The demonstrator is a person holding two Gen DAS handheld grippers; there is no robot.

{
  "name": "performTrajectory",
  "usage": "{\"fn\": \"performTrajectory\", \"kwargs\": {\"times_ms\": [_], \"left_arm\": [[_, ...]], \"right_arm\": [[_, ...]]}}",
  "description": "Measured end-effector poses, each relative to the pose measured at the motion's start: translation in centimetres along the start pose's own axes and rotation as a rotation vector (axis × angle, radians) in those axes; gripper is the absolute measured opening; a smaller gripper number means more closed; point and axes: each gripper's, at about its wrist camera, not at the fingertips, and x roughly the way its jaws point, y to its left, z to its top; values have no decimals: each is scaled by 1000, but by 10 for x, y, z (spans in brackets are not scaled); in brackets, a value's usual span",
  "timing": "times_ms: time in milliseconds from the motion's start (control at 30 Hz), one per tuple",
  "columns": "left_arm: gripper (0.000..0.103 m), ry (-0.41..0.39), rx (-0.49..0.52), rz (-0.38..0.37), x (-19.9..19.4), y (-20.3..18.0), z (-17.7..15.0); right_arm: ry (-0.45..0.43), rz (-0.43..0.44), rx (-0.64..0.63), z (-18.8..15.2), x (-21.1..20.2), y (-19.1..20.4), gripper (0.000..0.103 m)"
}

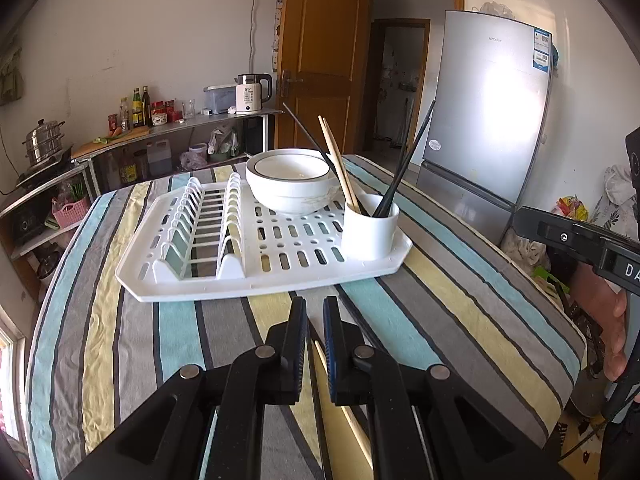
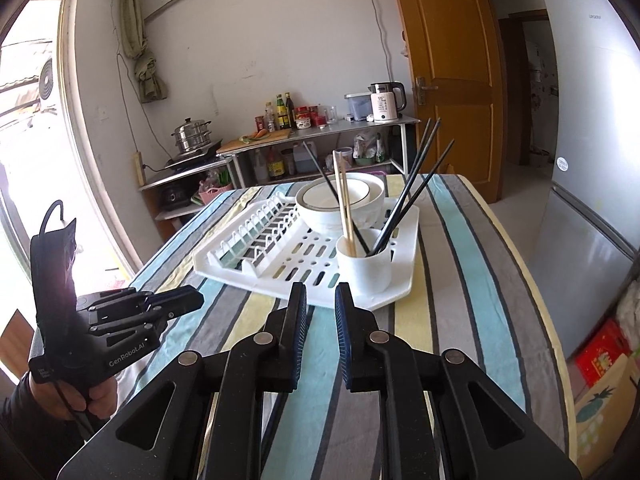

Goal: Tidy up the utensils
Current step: 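Move both open tools back down to the loose chopsticks, then grasp a black chopstick with the left tool while the right tool grasps another black chopstick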

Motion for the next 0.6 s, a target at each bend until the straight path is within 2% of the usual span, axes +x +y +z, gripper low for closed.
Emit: {"fn": "performTrajectory", "kwargs": {"times_ms": [233,500,600], "left_arm": [[14,66,10,-2,1,1,-31],[15,126,3,-2,17,5,-41],[19,153,5,-7,25,4,-43]], "right_arm": [[66,20,6,-27,13,10,15],[121,25,0,-43,27,15,15],[138,34,-5,-47,33,19,15]]}}
